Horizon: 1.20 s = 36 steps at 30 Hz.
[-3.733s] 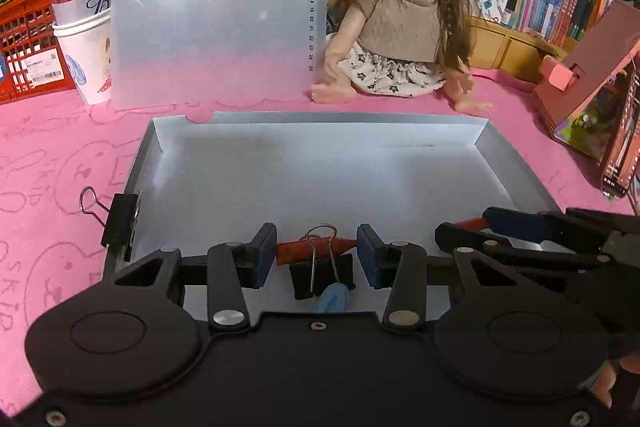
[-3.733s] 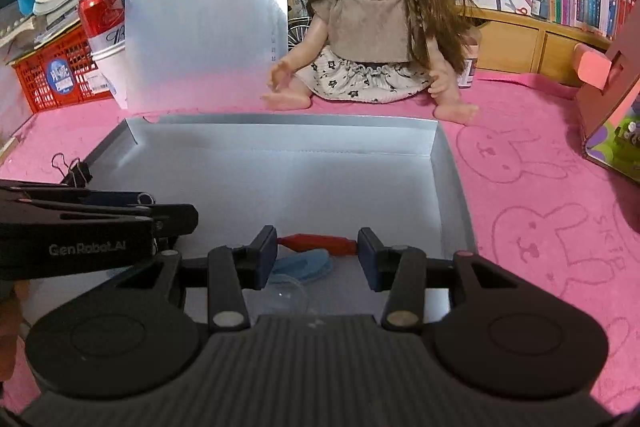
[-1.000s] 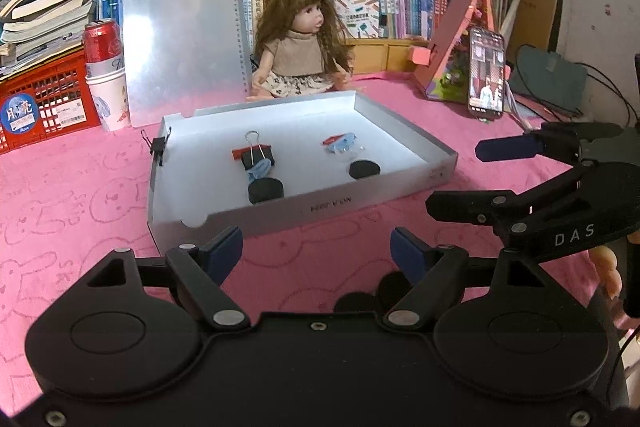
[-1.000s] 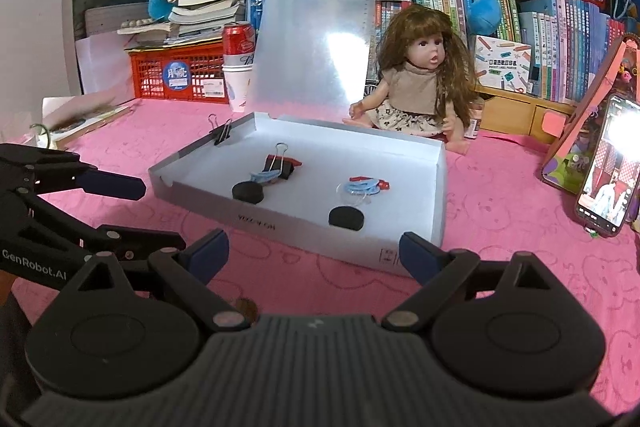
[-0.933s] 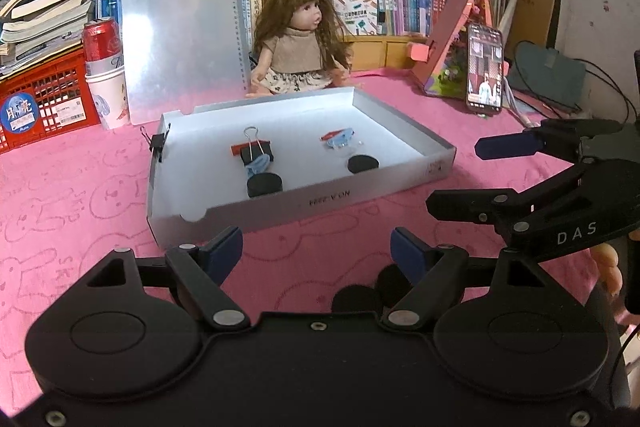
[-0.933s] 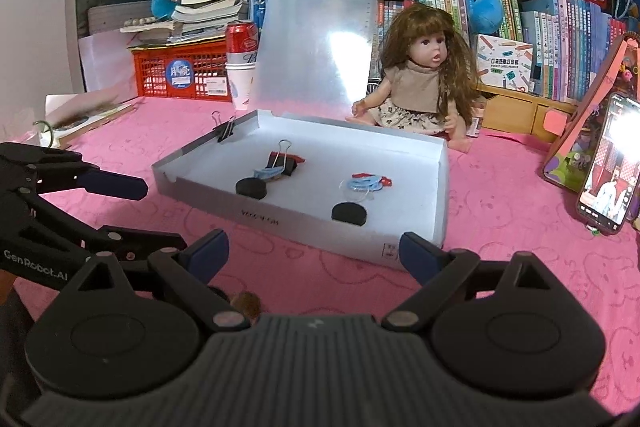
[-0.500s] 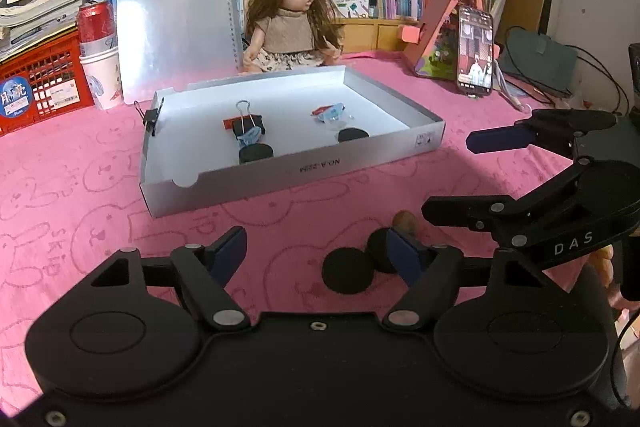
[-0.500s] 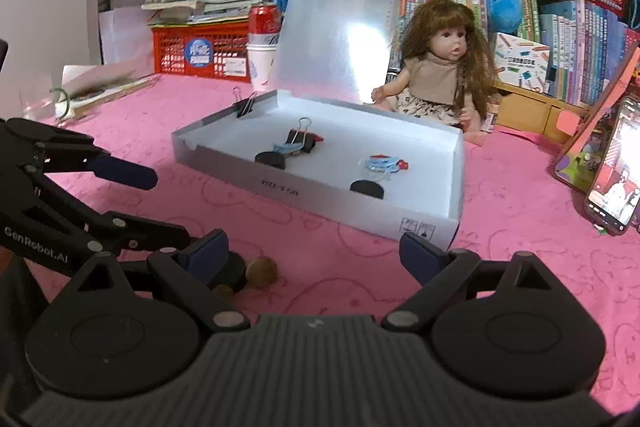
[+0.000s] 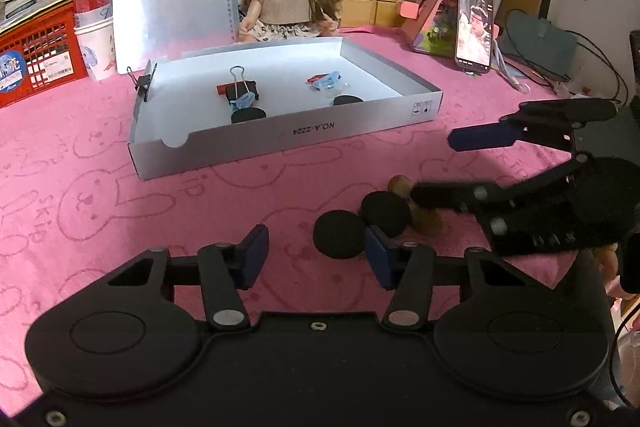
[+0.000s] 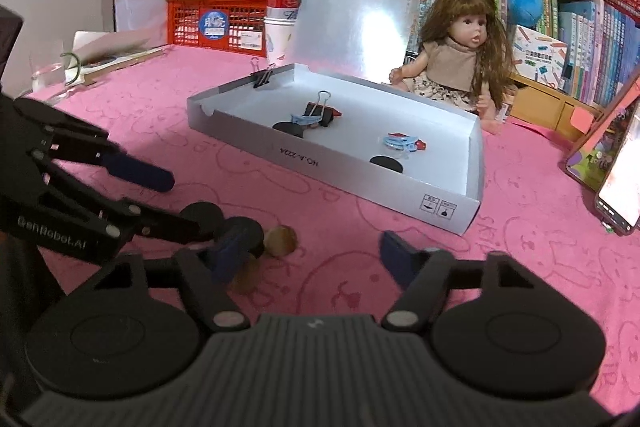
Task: Organize rigid objects
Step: 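Close left tool on a black puck while right tool grips a brown ball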
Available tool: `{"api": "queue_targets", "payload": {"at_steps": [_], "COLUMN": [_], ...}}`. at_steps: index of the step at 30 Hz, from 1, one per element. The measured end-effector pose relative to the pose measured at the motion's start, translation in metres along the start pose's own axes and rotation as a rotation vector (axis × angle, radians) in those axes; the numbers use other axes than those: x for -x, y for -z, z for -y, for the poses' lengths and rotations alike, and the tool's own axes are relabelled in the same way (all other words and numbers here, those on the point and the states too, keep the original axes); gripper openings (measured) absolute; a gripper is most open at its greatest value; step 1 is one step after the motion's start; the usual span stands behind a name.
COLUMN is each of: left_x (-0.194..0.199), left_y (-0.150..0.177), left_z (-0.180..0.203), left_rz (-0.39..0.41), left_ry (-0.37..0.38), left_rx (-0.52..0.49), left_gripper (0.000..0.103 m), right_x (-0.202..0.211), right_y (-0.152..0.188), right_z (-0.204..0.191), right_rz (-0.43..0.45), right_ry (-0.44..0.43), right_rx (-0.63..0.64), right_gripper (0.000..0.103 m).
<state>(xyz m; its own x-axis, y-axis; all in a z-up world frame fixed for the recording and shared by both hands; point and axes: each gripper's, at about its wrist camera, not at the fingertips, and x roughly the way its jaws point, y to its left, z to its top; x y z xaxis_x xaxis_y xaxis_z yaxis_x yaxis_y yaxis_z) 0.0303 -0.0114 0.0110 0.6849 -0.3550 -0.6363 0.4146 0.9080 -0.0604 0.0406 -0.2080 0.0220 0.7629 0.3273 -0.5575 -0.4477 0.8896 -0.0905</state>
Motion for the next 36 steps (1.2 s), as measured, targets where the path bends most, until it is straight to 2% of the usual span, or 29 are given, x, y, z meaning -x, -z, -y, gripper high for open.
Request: {"api": "queue_targets", "payload": {"at_steps": [1,4,16,18,22,36], "left_x": [-0.001,-0.002,-0.009,-0.009,-0.010,-0.007], "left_y": [0.000,0.000,0.000,0.000,-0.001,-0.007], "left_z": [0.001,0.003,0.010,0.010,0.010,0.004], "left_rz": [-0.001,0.000,0.010,0.011,0.018,0.032], "left_ry": [0.004,0.012,-0.014,-0.018,-0.034,-0.054], "left_rx": [0.001,-0.003,-0.029,-0.029,-0.032,-0.004], "left_gripper": [0.049,0.049,0.045,0.042,0.030,0.030], "right_x": [-0.001,-0.004,-0.014,-0.015,-0.016,-0.016], "right_y": [-0.001,-0.001,-0.004,-0.004,-0.004,-0.003], "right_z": [0.001,0.001,0.000,0.002,0.003,0.003], "right_rz": [-0.002,-0.013,-0.020,-0.022,-0.024,-0.023], "right_ry": [0.008,-0.001,-0.045,-0.052,-0.060,-0.055], "right_rx": [-0.003,-0.009,-0.034,-0.051,-0.067,-0.070], "right_gripper": [0.067,0.061,0.058,0.057,0.056,0.056]}}
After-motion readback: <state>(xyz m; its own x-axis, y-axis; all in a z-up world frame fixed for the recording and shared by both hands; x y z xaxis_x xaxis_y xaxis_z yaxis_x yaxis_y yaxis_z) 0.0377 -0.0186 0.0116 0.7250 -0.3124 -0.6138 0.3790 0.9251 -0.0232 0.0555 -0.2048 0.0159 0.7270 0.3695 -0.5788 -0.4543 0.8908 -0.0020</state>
